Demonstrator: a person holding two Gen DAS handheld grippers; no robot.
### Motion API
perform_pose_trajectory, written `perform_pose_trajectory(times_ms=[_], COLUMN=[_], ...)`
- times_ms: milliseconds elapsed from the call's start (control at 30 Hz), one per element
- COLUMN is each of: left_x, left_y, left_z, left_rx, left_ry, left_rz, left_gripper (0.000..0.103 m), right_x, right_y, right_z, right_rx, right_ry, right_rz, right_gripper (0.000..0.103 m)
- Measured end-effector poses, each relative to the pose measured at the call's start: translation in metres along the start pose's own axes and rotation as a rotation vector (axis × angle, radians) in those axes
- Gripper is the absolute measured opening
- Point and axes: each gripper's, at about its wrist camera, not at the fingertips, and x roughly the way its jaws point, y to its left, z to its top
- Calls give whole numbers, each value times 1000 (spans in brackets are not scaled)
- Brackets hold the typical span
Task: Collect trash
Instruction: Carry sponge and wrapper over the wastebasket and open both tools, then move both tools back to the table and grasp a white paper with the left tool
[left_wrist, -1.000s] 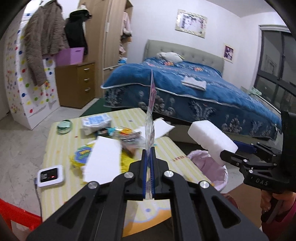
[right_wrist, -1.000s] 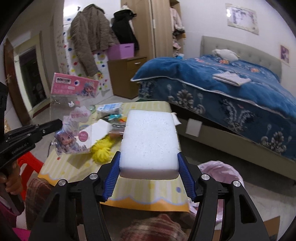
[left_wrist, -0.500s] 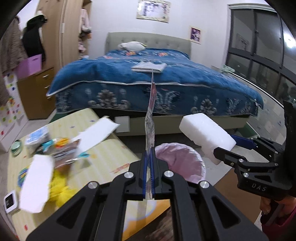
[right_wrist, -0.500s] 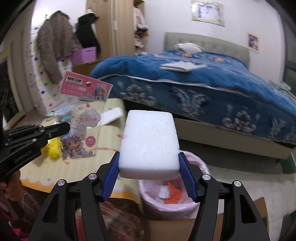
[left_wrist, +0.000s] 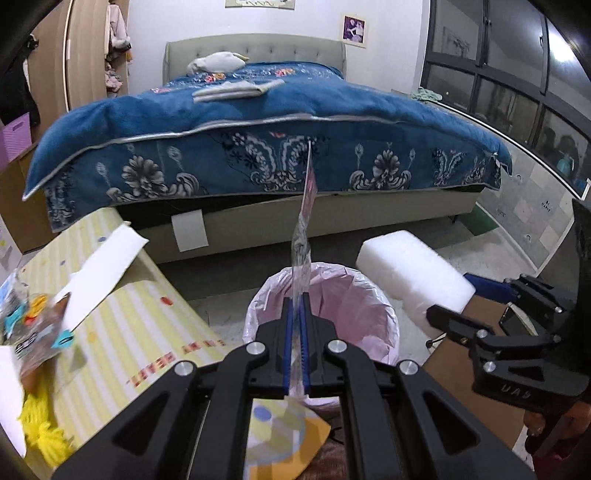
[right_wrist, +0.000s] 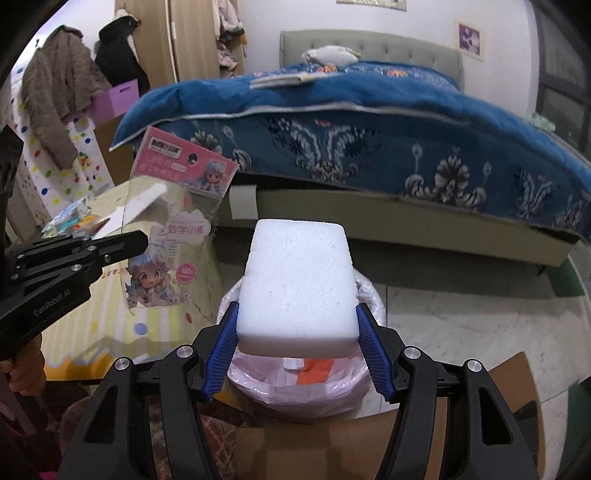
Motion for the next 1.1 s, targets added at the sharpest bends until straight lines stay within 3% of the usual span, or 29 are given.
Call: perform_pose_trajectory(times_ms=[233,300,367,467,733,1100], left_x=[38,45,45,39,-8,-81], left_y=[1,2,6,14,37,56], left_z=[9,12,14,15,-3,-43], left_rx=[-8,1,-15,-59,-104,-144], left_ry=[38,39,29,16,-9,-28], left_rz=[-16,-3,23,24,132,213], left_gripper=[2,13,47,49,56,63], right_x=[40,54,66,63,18,-28], right_y=[-11,-16,-20,-24,-18,42], right_z=[3,3,0,-6,-8,8], right_rx=[6,11,31,59,62,-33], right_ry=[24,37,68,75,23,-42], right_rz=[7,16,1,5,1,80], right_gripper=[67,76,78,78,78,78])
